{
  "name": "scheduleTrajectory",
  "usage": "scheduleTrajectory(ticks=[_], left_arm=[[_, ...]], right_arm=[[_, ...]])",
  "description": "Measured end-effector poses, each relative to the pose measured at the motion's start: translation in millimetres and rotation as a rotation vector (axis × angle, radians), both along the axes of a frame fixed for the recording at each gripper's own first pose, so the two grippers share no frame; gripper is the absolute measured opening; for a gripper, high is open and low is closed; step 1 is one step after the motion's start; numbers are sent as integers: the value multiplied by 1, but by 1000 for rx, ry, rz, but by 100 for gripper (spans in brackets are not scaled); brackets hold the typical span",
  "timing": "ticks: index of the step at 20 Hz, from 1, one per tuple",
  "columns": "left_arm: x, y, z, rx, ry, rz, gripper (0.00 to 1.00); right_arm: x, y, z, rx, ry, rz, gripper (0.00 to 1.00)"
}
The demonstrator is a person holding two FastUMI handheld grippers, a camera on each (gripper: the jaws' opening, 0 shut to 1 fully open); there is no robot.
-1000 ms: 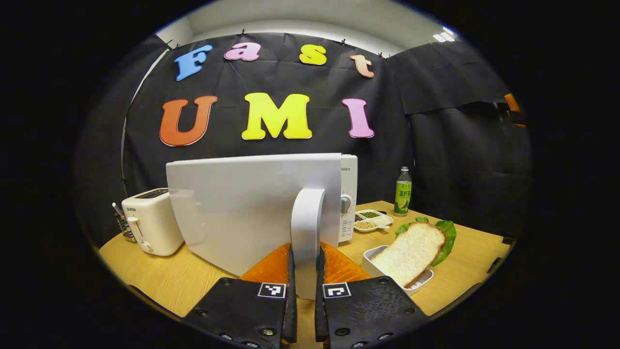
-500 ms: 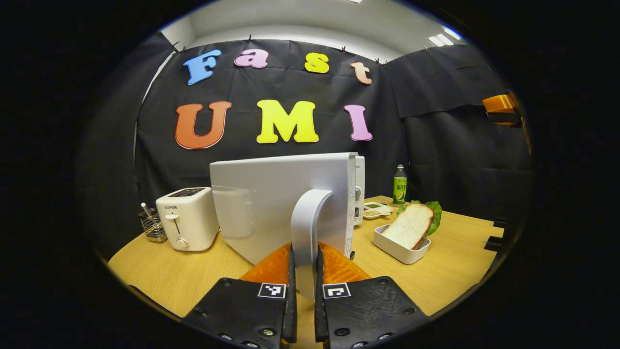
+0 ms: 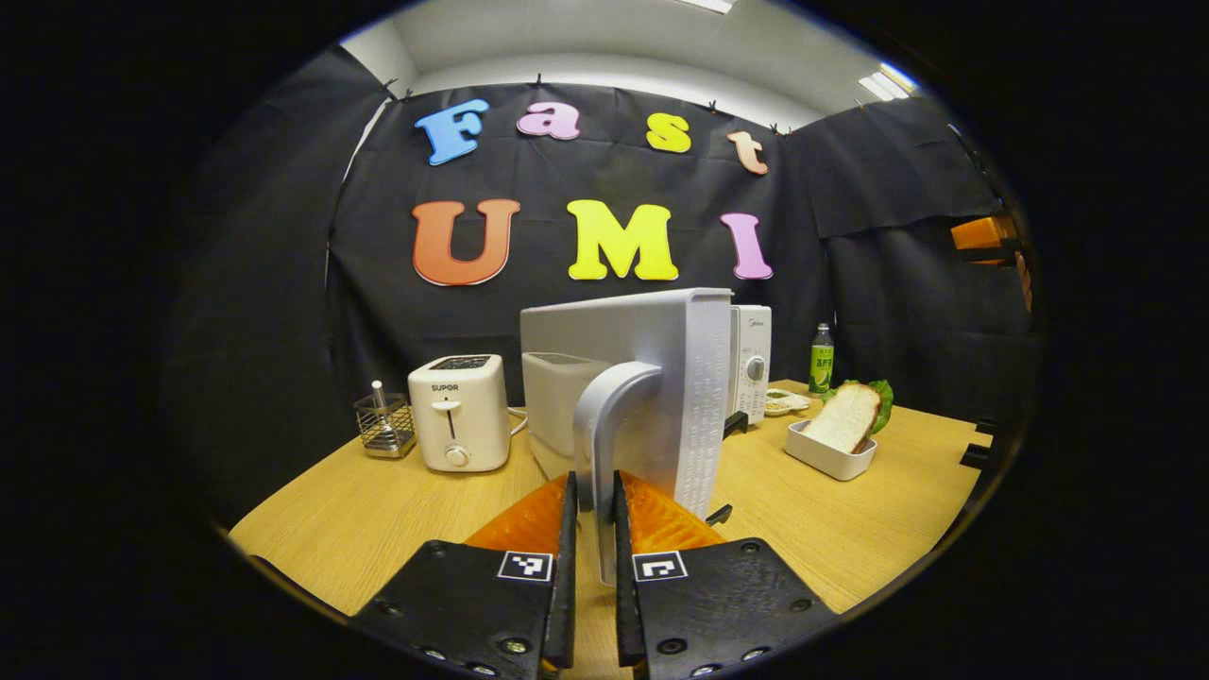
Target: Open the microwave oven with the left hand, put the food in, and close the microwave oven.
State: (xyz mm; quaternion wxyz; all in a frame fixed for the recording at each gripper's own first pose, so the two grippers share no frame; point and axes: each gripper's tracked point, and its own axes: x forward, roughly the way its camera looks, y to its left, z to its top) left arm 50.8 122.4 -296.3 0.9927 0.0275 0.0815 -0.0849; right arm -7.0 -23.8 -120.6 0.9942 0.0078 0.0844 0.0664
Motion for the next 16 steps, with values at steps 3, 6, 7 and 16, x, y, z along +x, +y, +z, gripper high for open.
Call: scheduleTrajectory(ticks=[3, 6, 7, 16], left_arm=[[-8, 25, 6, -5, -10, 21, 17], [-22, 57, 14, -21, -17, 84, 32], [-25, 65, 16, -34, -10, 103, 49], [-73, 75, 77, -23, -25, 282, 95]], right_arm=[[1, 9, -2, -12, 4, 11, 93], [4, 12, -7, -39, 4, 18, 93], [6, 12, -8, -50, 9, 23, 93], [71, -20, -54, -101, 193, 53, 100]])
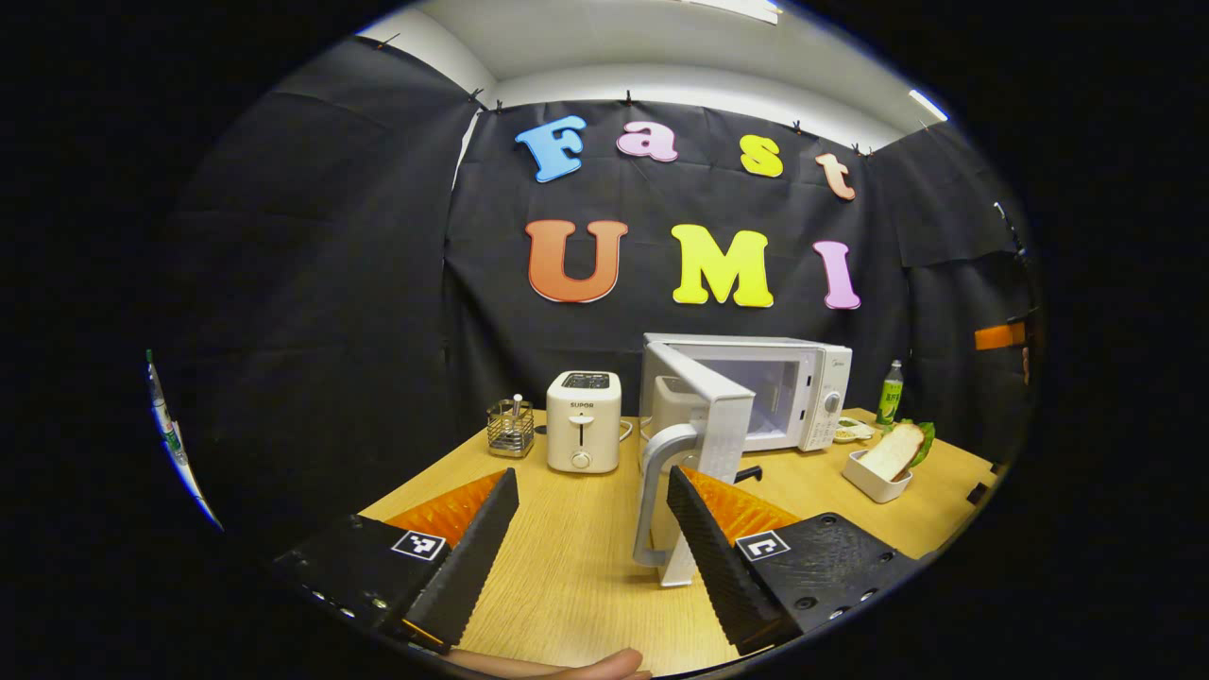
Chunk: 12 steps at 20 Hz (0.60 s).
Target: Open the microwave oven with the left hand, put the food in, and close the microwave oven.
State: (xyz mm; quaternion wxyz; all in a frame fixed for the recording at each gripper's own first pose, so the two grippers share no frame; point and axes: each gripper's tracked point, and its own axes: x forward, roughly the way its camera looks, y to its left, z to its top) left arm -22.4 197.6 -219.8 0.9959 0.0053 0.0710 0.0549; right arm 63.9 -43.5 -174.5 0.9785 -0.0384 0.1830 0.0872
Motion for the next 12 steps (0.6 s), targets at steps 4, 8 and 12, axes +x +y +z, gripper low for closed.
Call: scheduleTrajectory(ticks=[4, 8, 12], left_arm=[[-7, -28, 39, 67, -50, 7, 95], [-7, -68, 74, 90, -74, 19, 95], [-3, -98, 96, 92, -79, 39, 96]], right_arm=[[40, -9, -47, 105, 240, 51, 93], [79, -12, -102, 238, 514, 126, 100], [104, -15, -142, 446, 740, 192, 86]])
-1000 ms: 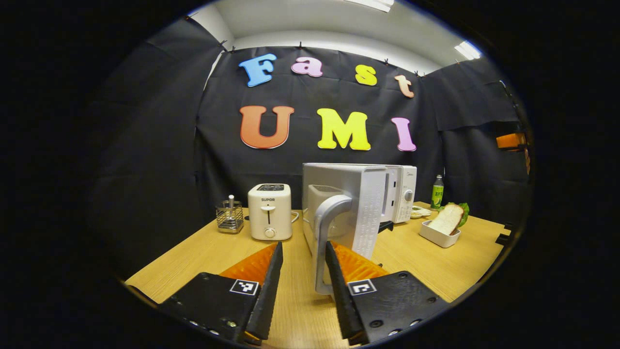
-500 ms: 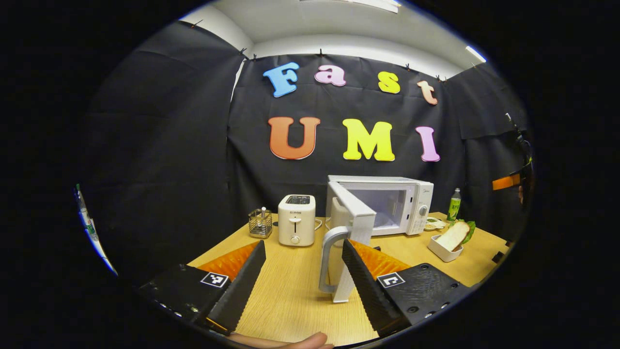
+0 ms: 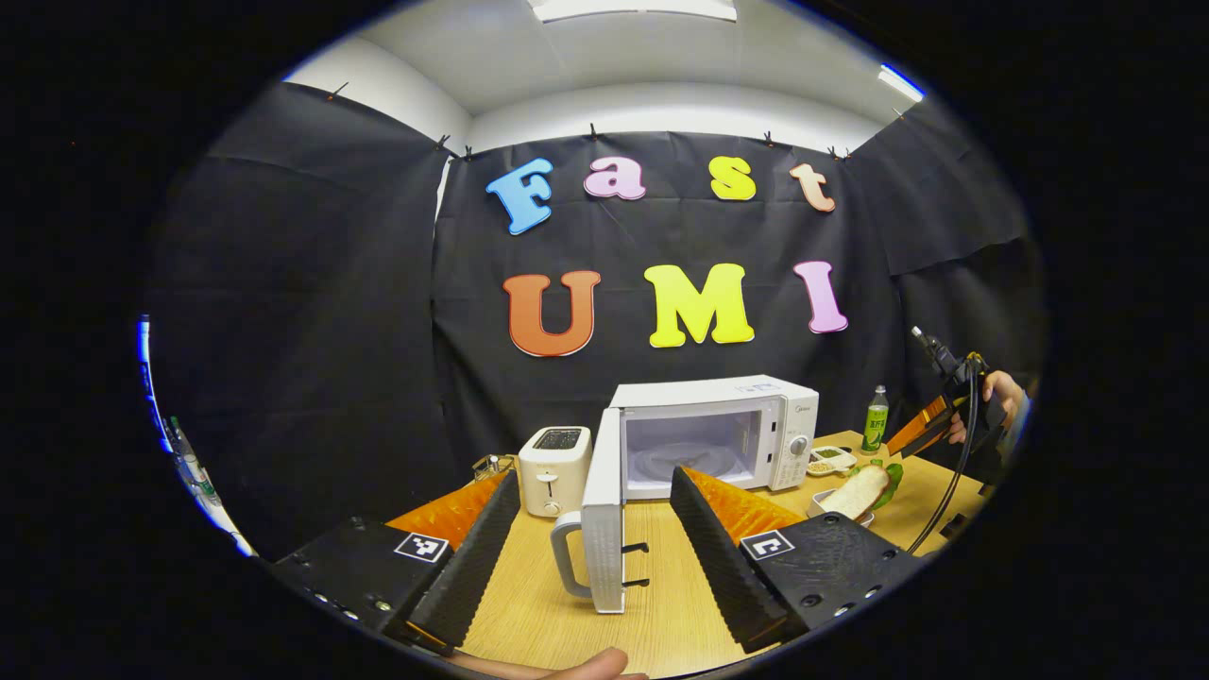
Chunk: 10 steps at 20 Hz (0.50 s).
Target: Open the microwave oven with the left hand, put the food in, and close the microwave oven.
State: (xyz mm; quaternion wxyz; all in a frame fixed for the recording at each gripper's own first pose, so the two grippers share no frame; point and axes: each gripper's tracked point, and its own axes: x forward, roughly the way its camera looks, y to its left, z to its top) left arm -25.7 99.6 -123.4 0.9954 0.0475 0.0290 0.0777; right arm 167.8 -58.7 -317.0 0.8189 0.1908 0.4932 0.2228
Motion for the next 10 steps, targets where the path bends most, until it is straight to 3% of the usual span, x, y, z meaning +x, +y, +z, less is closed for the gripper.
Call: scheduleTrajectory(ticks=[6, 7, 8, 9, 10], left_arm=[[13, -23, 7, -86, 18, 10, 97], [15, -23, 8, -76, 17, 19, 97], [17, -27, 9, -70, 13, 10, 96], [19, -31, 11, -66, 10, -2, 85], [19, -33, 13, -73, 5, -8, 84]], right_arm=[[16, 9, -42, 151, 202, 42, 76], [7, 16, -47, 189, 256, 65, 64], [5, 16, -39, 211, 259, 32, 47], [3, 19, -38, 202, 245, 50, 29], [-1, 20, -28, 189, 204, 58, 27]])
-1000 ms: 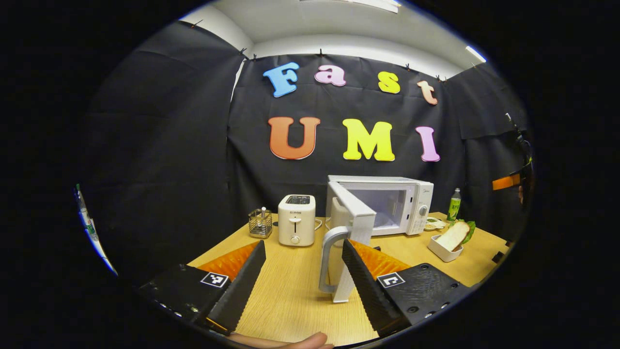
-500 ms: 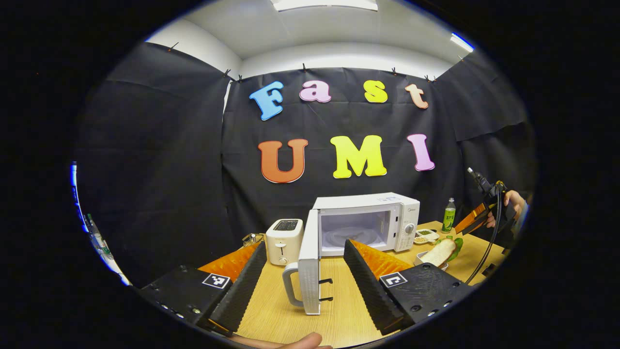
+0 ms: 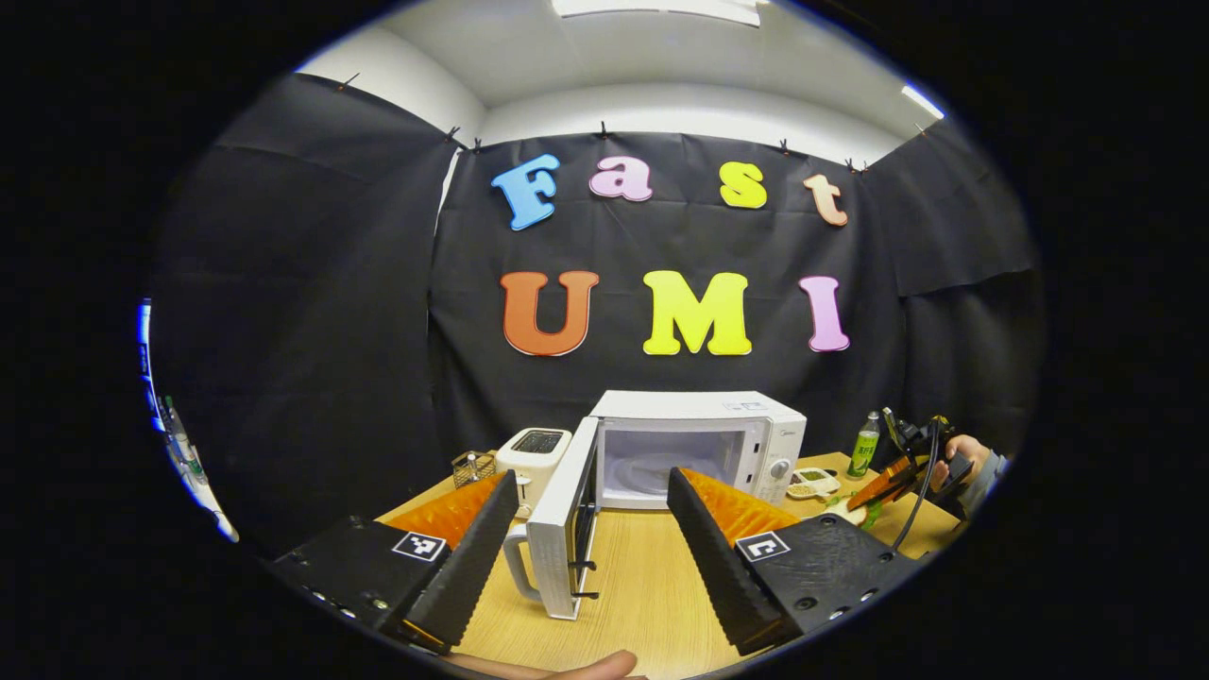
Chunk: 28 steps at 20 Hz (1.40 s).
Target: Open the microwave oven with the left hand, put the food in, and close the microwave oven.
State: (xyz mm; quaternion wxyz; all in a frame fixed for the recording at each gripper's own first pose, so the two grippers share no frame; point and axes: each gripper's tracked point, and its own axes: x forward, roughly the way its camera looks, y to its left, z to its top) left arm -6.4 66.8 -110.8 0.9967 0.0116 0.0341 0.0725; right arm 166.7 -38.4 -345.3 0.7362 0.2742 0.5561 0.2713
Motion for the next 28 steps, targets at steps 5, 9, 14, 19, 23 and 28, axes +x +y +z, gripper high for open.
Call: scheduleTrajectory(ticks=[5, 9, 14, 19, 23, 28], left_arm=[[2, -5, 6, -12, -12, -54, 84], [1, -8, 4, 2, -11, -94, 95], [-6, -1, -7, 39, 15, -132, 95], [-15, 11, -16, 100, 19, -128, 95], [-18, 20, -19, 97, 14, -135, 96], [-22, 32, -21, 43, 21, -143, 96]], right_arm=[[-22, 15, 58, -86, -182, 37, 34], [-44, 33, 95, -195, -337, 73, 34], [-57, 55, 112, -472, -597, 104, 35], [-60, 99, 110, -672, -792, 140, 35], [-55, 144, 101, -677, -857, 146, 36], [-41, 196, 86, -655, -894, 141, 36]])
